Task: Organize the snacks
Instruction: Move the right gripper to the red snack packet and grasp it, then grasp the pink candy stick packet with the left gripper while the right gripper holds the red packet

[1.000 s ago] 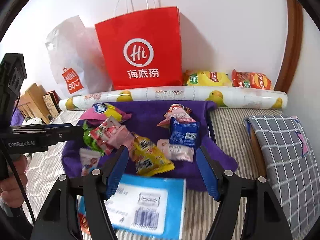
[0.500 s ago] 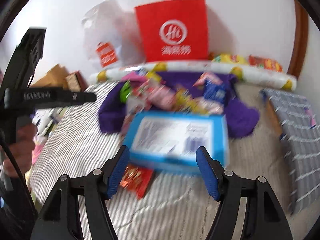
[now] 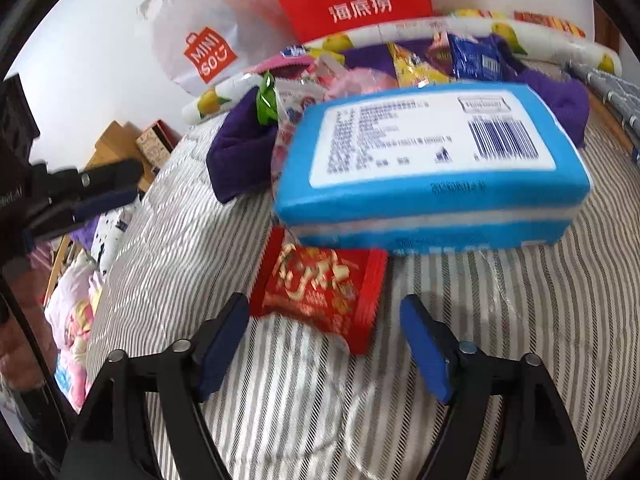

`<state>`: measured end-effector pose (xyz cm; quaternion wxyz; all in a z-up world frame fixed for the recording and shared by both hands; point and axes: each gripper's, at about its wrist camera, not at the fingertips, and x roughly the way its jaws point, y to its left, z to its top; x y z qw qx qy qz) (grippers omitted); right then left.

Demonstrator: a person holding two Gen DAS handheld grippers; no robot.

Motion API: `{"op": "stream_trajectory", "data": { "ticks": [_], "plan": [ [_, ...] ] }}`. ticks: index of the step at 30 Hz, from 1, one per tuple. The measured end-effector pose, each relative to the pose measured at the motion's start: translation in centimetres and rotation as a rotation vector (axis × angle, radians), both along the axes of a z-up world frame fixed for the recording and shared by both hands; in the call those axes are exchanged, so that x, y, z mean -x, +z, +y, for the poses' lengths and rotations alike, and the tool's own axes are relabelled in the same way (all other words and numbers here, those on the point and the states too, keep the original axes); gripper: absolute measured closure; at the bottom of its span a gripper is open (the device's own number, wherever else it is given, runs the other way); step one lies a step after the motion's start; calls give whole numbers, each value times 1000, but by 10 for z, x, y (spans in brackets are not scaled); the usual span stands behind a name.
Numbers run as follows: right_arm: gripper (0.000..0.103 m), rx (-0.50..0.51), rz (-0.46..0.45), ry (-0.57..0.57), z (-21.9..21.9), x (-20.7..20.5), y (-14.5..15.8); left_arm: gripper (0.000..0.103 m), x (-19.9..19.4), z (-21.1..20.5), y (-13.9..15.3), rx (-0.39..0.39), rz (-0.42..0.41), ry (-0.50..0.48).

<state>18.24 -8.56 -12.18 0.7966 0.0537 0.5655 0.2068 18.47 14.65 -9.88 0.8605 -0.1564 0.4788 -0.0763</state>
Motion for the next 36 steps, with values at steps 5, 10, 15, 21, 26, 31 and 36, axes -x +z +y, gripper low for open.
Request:
{"op": "stream_trajectory", "data": {
  "ticks": [5,10,15,21,26,31,36],
  "plan": [
    [19,50,-17,-23,16,-3,-4,49,0,6,-5,11,2,-4],
    [15,145,-60,-40,31,-3,-8,49,-2,12,-12,24,14,2],
    [16,194,-78,-103,39,-7,-12,49,-3,14,-18,30,28,5],
    [47,263,-124,-90,37,-2,-11,49,-4,6,-20,25,22,-16],
    [51,122,-80,-64,9,2,-4,49,-11,-14,-23,15,11,-63],
    [51,91,-94,-71,-17,12,11,49,-22,-45,-30,-3,7,-123],
    [51,93,-111,-71,-43,18,21,54,-38,-59,-40,18,24,-144]
  ]
}}
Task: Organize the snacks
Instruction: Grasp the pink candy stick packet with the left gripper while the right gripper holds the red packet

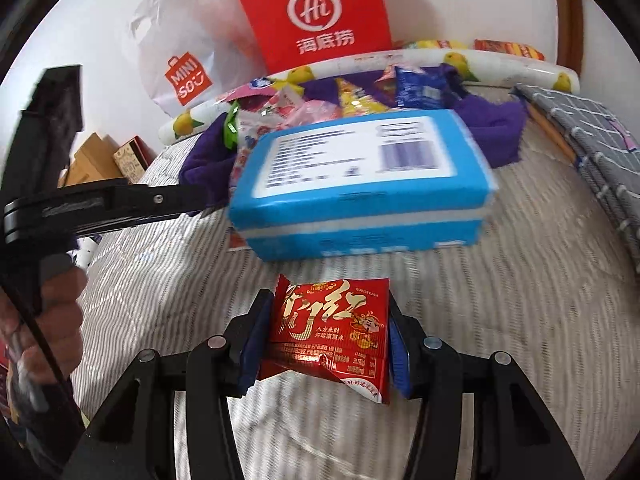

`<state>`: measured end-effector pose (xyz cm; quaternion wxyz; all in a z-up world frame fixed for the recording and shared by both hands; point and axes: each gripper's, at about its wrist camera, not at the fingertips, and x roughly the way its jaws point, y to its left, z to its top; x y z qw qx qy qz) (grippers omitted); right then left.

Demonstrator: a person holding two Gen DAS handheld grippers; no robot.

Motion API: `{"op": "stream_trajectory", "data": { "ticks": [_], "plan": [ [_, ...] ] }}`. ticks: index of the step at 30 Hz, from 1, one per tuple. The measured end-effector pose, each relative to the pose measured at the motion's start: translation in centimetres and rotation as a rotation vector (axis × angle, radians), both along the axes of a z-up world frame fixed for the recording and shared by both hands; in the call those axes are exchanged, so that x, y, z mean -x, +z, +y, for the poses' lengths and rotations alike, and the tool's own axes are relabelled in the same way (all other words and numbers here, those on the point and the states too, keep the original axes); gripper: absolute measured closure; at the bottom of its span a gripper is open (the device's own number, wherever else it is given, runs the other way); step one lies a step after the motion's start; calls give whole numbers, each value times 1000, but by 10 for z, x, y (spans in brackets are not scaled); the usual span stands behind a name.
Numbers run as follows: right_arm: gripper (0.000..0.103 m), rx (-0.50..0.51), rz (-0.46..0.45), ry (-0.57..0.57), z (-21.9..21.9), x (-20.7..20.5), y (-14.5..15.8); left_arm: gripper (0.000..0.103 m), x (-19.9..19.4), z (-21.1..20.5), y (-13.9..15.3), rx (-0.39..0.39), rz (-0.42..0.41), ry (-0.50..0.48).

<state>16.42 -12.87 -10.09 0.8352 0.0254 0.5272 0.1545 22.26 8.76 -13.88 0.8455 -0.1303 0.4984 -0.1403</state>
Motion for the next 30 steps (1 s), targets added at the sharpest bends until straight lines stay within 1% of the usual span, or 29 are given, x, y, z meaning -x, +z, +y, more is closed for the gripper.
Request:
{"op": "stream_trajectory", "data": {
  "ticks": [3,5,7,9,10,13,15,19,22,26,30],
  "plan": [
    [51,14,-8,-20,-16,0,2,56,-7,-2,-3,15,-5,-9],
    [51,33,-26,-32,-27,1,5,61,-11,-3,-5,19,-6,-16],
    [51,43,-43,-50,-39,2,8,71,-16,-3,-8,29,0,-25],
    [51,43,-50,-65,-49,2,10,74,-21,-6,-11,30,4,-36],
    [51,46,-54,-75,-53,1,11,79,-23,-6,-12,32,6,-41],
    [51,56,-66,-95,-61,-1,14,87,-27,-8,-16,65,11,-58],
    [51,58,-68,-107,-65,-2,15,92,-27,-9,-15,61,7,-64],
    [51,64,-74,-117,-65,-3,18,93,-24,-3,-10,90,16,-63],
    [51,61,-84,-108,-61,-1,21,93,-15,0,-3,79,6,-57],
    [51,50,-85,-105,-57,5,25,93,5,4,9,84,-1,-57],
    [51,45,-88,-124,-59,15,33,93,26,8,16,52,-7,-52]
  ]
}}
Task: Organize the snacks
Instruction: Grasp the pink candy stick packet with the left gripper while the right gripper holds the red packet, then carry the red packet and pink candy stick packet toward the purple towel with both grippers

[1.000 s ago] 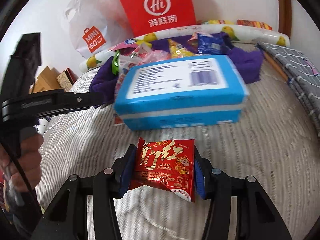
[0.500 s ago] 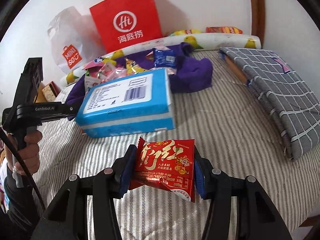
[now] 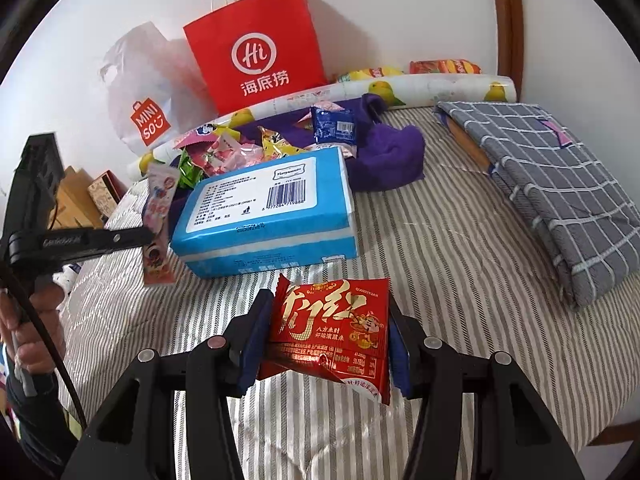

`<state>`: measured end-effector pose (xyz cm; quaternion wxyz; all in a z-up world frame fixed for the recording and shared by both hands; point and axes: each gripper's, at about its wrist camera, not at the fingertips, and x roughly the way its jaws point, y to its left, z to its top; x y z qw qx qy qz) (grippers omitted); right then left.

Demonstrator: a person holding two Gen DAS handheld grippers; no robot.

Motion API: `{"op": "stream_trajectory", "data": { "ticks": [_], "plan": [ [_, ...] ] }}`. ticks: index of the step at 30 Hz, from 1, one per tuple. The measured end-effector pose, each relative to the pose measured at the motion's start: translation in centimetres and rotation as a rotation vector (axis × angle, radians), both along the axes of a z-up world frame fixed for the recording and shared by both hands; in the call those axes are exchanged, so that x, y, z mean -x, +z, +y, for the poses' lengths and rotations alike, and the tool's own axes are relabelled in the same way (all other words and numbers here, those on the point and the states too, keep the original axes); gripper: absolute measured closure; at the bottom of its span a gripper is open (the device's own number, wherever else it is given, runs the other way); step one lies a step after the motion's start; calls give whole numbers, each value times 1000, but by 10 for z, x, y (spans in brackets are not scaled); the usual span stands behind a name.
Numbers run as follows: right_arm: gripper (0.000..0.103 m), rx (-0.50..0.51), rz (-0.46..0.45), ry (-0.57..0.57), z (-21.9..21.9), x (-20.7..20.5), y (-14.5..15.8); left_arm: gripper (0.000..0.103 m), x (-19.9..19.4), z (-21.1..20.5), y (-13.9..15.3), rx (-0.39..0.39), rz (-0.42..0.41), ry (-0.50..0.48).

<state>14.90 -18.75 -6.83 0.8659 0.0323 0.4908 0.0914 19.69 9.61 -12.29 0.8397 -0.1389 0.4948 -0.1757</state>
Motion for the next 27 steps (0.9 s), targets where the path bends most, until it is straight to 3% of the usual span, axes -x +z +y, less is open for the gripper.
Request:
{"op": "stream_trajectory", "data": {
  "ticks": [9,11,13,17,24,27],
  "plan": [
    [51,-40,-10,-5,-8,15,13,92,21,1,-19,-87,85,38],
    [51,-40,-10,-5,-9,16,13,85,17,0,-24,-96,104,53],
    [51,-38,-9,-8,-11,18,13,68,12,-4,-29,-116,119,59],
    [51,-38,-5,-14,-15,20,13,61,6,-12,-35,-128,119,59],
    [51,-28,11,-12,-16,18,5,61,4,-38,-42,-211,95,40],
    [51,-24,17,-9,-15,18,3,80,5,-42,-42,-196,76,20]
  ]
}}
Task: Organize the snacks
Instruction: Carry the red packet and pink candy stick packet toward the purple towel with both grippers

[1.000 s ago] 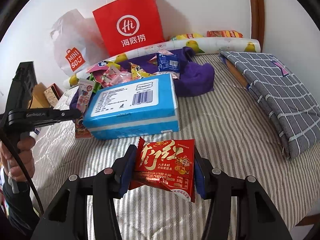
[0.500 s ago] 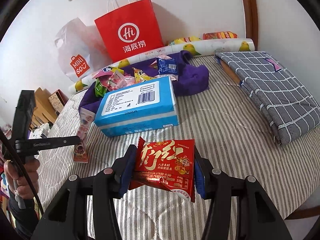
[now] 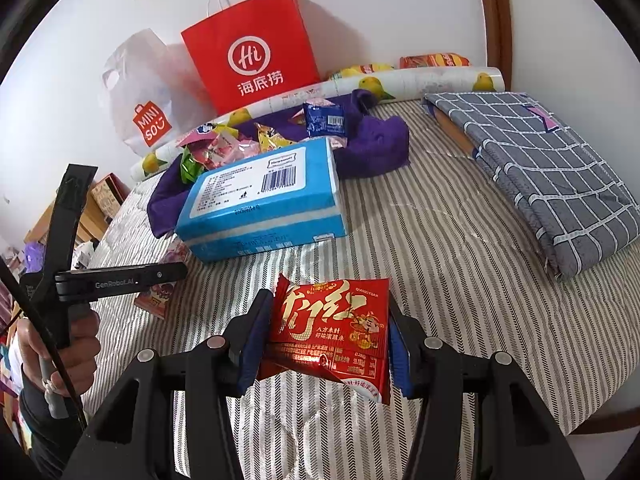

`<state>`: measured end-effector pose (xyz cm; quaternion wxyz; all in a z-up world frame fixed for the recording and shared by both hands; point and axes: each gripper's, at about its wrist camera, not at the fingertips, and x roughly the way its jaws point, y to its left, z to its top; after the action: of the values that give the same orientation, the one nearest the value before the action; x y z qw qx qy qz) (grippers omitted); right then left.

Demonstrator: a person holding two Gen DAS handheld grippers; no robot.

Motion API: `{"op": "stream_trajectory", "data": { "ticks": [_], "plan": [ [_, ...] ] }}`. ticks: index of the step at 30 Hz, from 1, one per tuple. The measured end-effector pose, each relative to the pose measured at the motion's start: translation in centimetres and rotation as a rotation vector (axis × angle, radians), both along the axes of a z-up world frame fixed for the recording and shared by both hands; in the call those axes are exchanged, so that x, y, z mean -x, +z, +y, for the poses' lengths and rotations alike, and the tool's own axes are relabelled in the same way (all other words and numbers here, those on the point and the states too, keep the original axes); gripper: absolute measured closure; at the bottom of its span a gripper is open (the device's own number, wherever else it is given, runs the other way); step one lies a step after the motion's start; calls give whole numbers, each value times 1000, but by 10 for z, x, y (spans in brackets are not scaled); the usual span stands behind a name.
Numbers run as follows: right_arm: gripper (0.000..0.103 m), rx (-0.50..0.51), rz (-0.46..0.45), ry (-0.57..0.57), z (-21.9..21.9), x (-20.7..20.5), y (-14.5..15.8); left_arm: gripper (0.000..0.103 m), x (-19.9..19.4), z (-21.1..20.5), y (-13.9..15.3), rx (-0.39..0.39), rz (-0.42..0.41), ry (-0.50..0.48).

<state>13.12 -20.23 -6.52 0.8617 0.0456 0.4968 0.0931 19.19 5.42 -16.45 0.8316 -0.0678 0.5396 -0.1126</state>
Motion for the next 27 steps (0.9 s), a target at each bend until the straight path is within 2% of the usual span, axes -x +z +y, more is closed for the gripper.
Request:
{"op": "stream_trajectory", "data": {
  "ticks": [4,14,27],
  "plan": [
    [51,10,-2,8,2,2,0,83,4,0,4,-3,-20,-3],
    [51,12,-6,21,5,9,-1,83,32,1,24,20,-52,-12],
    [51,28,-94,56,18,4,39,83,49,-11,67,74,-124,-42]
  ]
}}
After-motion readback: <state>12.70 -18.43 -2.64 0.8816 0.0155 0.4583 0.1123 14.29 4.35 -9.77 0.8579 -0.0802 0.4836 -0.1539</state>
